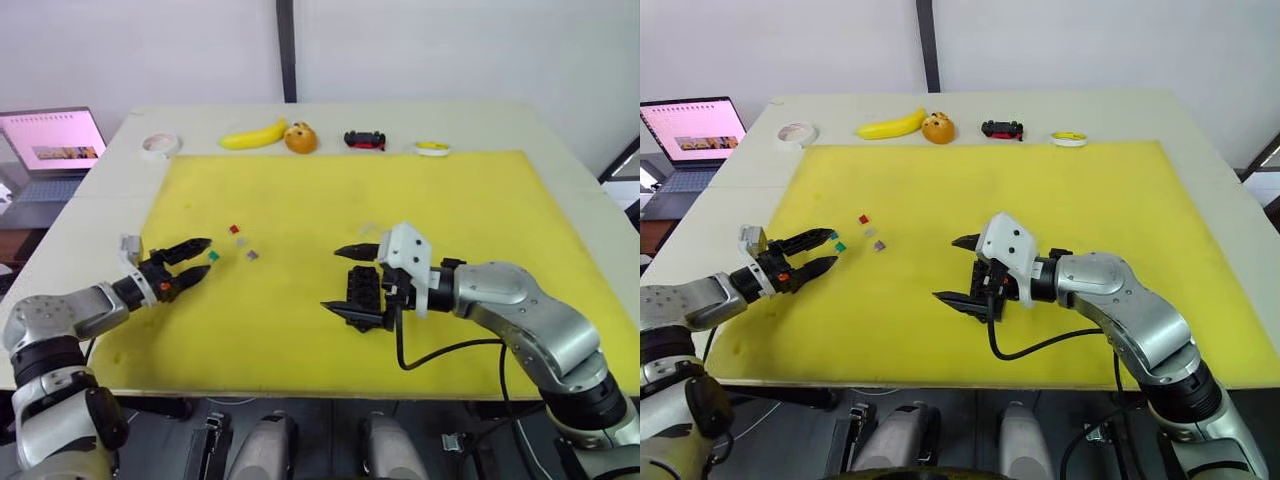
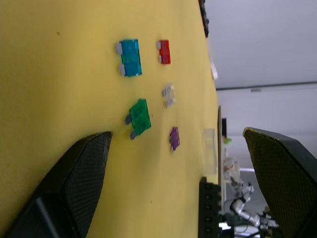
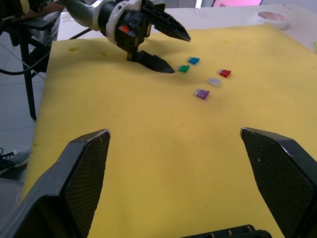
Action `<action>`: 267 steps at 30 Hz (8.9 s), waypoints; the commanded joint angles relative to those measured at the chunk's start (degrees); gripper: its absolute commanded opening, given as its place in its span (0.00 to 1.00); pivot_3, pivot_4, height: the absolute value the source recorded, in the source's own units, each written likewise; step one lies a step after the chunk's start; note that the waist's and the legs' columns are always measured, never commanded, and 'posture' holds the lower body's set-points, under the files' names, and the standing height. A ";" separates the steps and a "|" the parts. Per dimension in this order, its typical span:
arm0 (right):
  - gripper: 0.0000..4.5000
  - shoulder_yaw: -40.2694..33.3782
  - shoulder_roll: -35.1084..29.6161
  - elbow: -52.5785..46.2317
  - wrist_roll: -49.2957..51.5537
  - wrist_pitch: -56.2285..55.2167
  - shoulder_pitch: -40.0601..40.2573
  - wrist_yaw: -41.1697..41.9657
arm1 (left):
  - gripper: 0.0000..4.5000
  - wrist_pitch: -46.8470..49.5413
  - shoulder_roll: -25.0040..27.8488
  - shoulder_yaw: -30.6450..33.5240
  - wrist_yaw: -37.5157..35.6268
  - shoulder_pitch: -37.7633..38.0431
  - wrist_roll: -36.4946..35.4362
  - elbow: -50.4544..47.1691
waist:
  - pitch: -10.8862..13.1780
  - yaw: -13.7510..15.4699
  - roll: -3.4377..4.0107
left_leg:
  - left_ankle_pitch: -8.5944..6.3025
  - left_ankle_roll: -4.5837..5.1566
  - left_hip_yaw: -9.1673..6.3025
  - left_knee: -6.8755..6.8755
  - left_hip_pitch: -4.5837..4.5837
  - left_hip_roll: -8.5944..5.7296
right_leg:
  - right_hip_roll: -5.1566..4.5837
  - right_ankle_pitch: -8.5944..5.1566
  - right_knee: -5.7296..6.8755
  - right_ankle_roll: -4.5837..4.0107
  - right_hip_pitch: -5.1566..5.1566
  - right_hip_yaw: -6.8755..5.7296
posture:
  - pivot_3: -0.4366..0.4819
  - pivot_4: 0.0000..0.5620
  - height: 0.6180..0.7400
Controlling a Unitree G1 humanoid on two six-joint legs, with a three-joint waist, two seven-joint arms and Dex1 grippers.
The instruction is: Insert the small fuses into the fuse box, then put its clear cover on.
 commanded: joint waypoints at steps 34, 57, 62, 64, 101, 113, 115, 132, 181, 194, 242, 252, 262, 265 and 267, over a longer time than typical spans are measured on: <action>1.00 -2.48 -0.45 -1.89 -0.40 0.50 -0.62 -0.92 | 0.88 0.08 -8.01 -0.95 6.99 -1.47 3.37 -5.07 | 0.00 1.67 -0.01 | -0.03 0.10 -0.18 0.01 0.00 -0.29 | -0.29 -0.01 -0.22 0.07 0.21 -0.25 | 0.48 0.27 1.00; 1.00 -2.53 -0.91 -2.27 -0.76 0.56 0.07 -1.29 | 0.37 0.47 -9.43 -1.37 9.07 0.13 3.75 -7.91 | 0.02 1.57 -0.05 | -0.05 0.13 -0.18 -0.01 -0.15 -0.28 | -0.29 -0.02 -0.39 0.09 0.14 -0.26 | 0.48 0.27 1.00; 1.00 -2.54 -0.97 -2.26 -0.75 0.65 0.07 -1.40 | 0.25 -0.60 -8.70 -1.92 7.55 0.44 4.39 -6.56 | 0.02 1.51 -0.05 | -0.06 0.13 -0.18 -0.02 -0.15 -0.28 | -0.29 -0.02 -0.40 0.09 0.14 -0.25 | 0.48 0.27 1.00; 1.00 -2.61 -0.99 -2.13 -0.71 0.69 -0.03 -1.40 | 0.06 -1.39 -8.21 -2.17 6.64 0.48 4.85 -5.57 | 0.02 1.41 -0.04 | -0.06 0.14 -0.17 -0.02 -0.15 -0.28 | -0.28 -0.02 -0.41 0.09 0.14 -0.25 | 0.48 0.27 1.00; 1.00 -21.42 17.72 1.52 52.34 17.91 -4.95 -42.54 | 0.00 6.38 -19.50 -8.21 16.31 -9.32 -33.34 -34.88 | 0.38 -1.36 -0.63 | 0.21 -0.32 -0.16 -0.27 -0.80 -0.13 | -0.30 0.00 -0.38 0.08 -0.67 -0.06 | 0.48 0.27 1.00; 1.00 -19.39 16.35 1.96 65.28 9.85 -4.85 -55.03 | 0.00 -4.99 -18.00 -17.78 25.86 -5.55 -46.86 -37.19 | 0.38 -1.47 -0.63 | 0.06 -0.03 -0.10 -0.10 -0.88 -0.12 | -0.12 0.00 -0.19 0.08 -0.77 -0.01 | 0.48 0.27 1.00; 0.94 -18.93 15.89 1.95 66.03 8.93 -4.67 -55.60 | 0.00 -6.44 -17.37 -19.15 26.57 -5.18 -48.38 -37.38 | 0.38 -1.47 -0.63 | 0.06 -0.03 -0.10 -0.07 -0.89 -0.12 | -0.10 0.00 -0.19 0.08 -0.77 -0.02 | 0.48 0.27 1.00; 0.21 -15.63 13.02 1.27 66.32 5.53 -4.14 -54.46 | 0.00 -15.28 -12.28 -25.91 28.06 -2.96 -55.90 -38.58 | 0.38 -1.48 -0.62 | 0.05 0.01 -0.09 -0.04 -0.90 -0.11 | -0.04 0.00 -0.18 0.08 -0.75 -0.03 | 0.48 0.27 1.00; 0.01 -14.27 9.44 0.88 71.32 2.95 -4.18 -55.47 | 0.07 -16.37 -8.43 -30.37 23.31 -1.76 -53.12 -38.96 | 0.38 -1.53 -0.62 | 0.04 0.04 -0.09 -0.03 -0.90 -0.08 | 0.04 -0.01 -0.18 0.08 -0.75 0.01 | 0.48 0.27 1.00; 0.00 -14.96 -13.69 -0.67 64.67 14.78 -6.75 -38.47 | 0.96 -28.47 16.34 -45.30 -33.23 -6.24 -4.23 -46.43 | 0.51 -1.51 -0.43 | -0.01 0.13 0.08 -0.05 -0.91 -0.08 | 0.21 -0.03 -0.31 0.04 -0.71 0.04 | 0.48 0.27 1.00; 0.00 6.86 -18.55 -5.87 -4.88 7.01 -5.33 5.44 | 0.98 -61.44 -0.92 -58.58 -41.30 -0.87 40.36 -43.29 | 0.68 -1.31 -0.44 | -0.08 0.25 0.04 0.16 -1.12 0.12 | 0.15 0.07 -0.55 0.20 -0.73 -0.07 | 0.48 0.27 1.00; 0.00 7.70 -18.80 -5.37 -8.44 5.20 -5.58 7.65 | 0.98 -61.57 -1.49 -58.76 -41.31 -1.00 41.05 -43.12 | 0.68 -1.30 -0.44 | -0.08 0.25 0.04 0.19 -1.12 0.10 | 0.15 0.07 -0.49 0.20 -0.73 -0.06 | 0.48 0.27 1.00; 0.00 8.02 -17.83 -4.35 -11.04 3.76 -5.58 9.55 | 0.98 -61.52 -1.82 -58.76 -41.51 -0.91 41.35 -43.62 | 0.68 -1.31 -0.44 | -0.07 0.24 0.04 0.23 -1.11 0.10 | 0.15 0.07 -0.44 0.20 -0.73 -0.06 | 0.48 0.27 1.00; 0.00 8.33 -17.62 -3.98 -11.75 3.39 -5.71 10.04 | 0.98 -61.62 -1.93 -58.74 -41.55 -0.99 41.50 -43.52 | 0.68 -1.32 -0.44 | -0.07 0.24 0.04 0.24 -1.11 0.09 | 0.15 0.07 -0.43 0.20 -0.73 -0.06 | 0.48 0.27 1.00; 0.00 8.32 -17.33 -3.89 -11.98 3.41 -5.78 10.25 | 0.98 -61.64 -2.00 -58.70 -41.56 -1.03 41.58 -43.48 | 0.67 -1.32 -0.44 | -0.07 0.24 0.03 0.24 -1.11 0.09 | 0.15 0.07 -0.42 0.20 -0.73 -0.07 | 0.48 0.27 1.00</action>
